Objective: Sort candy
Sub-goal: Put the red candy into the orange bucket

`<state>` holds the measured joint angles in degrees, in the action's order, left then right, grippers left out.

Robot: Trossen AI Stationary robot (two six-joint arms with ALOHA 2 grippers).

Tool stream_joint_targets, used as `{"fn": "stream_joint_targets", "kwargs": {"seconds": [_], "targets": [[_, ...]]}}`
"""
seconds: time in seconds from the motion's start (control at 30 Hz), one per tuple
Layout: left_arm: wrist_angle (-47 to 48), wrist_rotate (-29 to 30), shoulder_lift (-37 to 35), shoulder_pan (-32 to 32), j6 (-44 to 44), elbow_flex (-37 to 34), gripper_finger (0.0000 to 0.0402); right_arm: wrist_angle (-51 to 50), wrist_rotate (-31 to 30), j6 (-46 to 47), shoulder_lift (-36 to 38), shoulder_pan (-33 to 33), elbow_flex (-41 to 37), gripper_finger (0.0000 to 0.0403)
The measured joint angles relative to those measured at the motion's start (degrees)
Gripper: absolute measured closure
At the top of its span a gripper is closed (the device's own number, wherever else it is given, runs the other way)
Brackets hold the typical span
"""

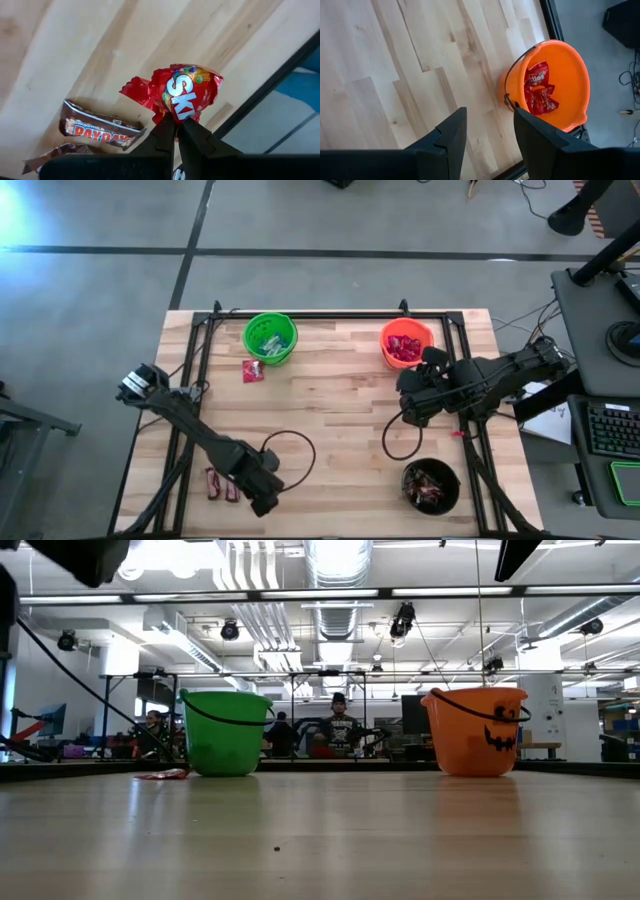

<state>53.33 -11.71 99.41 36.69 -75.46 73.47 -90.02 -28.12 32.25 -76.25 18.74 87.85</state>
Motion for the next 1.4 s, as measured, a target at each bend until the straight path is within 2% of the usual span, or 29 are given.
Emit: {"fn": "stream_joint_targets", "kwargs": {"seconds": [0.23, 0.47, 0.57, 0.7, 1.03, 1.13, 1.4], "targets": [[2.2, 4.0, -5.1, -2.2, 0.5, 0.0, 0.0402, 0.0, 0.0, -0.2, 0.0, 0.0, 0.0, 0.025], [2.4, 9.1, -9.9, -7.6, 5.4, 0.0, 0.0402, 0.0, 0.4, -1.7, 0.0, 0.0, 0.0, 0.025], [3.6, 9.7, -11.2, -10.4, 8.4, 0.0, 0.0401, 0.0, 2.8, -0.5, 0.0, 0.0, 0.0, 0.025], [7.2, 9.7, -11.8, -13.9, 12.4, 0.0, 0.0401, 0.0, 3.2, 1.3, 0.2, 0.1, 0.0, 0.025], [6.9, 10.6, -12.3, -21.9, 27.4, 0.0, 0.0401, 0.4, 3.1, 1.8, -0.8, 0.1, 0.0, 0.025], [7.0, 11.1, -13.1, -24.5, 32.7, 0.5, 0.0401, 0.6, 4.7, 1.8, -1.4, 0.1, 0.0, 0.025], [6.2, 12.0, -13.2, -31.5, 48.4, 10.3, 0.0401, 7.1, 5.5, 1.1, -3.0, 0.1, 0.0, 0.0267]]}}
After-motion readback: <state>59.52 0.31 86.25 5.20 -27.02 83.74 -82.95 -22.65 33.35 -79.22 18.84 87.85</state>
